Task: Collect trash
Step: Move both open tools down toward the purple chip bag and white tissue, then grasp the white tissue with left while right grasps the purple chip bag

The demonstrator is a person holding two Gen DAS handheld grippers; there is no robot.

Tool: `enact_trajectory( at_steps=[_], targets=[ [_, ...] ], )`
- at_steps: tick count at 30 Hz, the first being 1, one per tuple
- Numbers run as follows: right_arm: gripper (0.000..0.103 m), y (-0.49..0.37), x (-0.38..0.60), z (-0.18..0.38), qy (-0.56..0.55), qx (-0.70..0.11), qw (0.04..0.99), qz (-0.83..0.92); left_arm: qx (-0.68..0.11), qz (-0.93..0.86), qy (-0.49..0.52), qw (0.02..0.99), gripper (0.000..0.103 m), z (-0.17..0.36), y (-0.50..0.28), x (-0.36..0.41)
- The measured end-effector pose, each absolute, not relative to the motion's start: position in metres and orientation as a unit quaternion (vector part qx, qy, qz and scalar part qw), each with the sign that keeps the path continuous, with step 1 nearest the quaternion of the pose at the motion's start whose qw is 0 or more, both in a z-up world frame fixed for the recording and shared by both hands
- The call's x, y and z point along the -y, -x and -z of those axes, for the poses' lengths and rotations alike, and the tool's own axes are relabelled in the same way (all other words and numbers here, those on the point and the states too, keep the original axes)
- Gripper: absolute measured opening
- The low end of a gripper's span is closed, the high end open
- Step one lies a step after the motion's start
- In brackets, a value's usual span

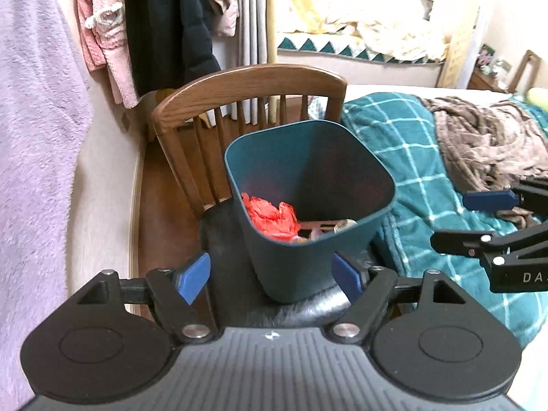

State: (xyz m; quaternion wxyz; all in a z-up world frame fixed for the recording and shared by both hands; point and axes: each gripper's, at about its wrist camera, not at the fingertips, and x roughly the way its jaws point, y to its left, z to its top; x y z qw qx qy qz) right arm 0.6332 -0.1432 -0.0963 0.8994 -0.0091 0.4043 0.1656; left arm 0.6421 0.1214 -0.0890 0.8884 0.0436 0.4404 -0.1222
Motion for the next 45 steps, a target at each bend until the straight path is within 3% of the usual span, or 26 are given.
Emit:
enact_trajectory(
  at_steps=[7,10,18,31,45],
  targets=[
    [0.080,-0.565,0.133,0.103,-0.007,-0.408,0.901,-0.148,-0.438,0.144,-0.036,0.887,0.079,0.097,-0.584,-0.143],
    [0.084,-0.549,0.133,0.113,-0.017,-0.420,0.897,-0.139,-0.444,0.149,-0.024,0.883,0.089,0.109,-0.566,-0.151],
    [0.103,-0.539,0.133,0.175,-0.006,-0.456,0.878,-0.146,-0.473,0.124,0.002,0.872,0.089,0.178,-0.545,-0.155],
    [0.103,-0.595,0.145,0.406,0.002,-0.535,0.833,-0.143,-0.595,0.027,0.097,0.798,0.089,0.429,-0.548,-0.124],
    [0.102,-0.659,0.156,0.701,-0.079,-0.604,0.791,-0.057,-0.652,0.039,0.040,0.756,0.089,0.702,-0.566,-0.109]
  ],
)
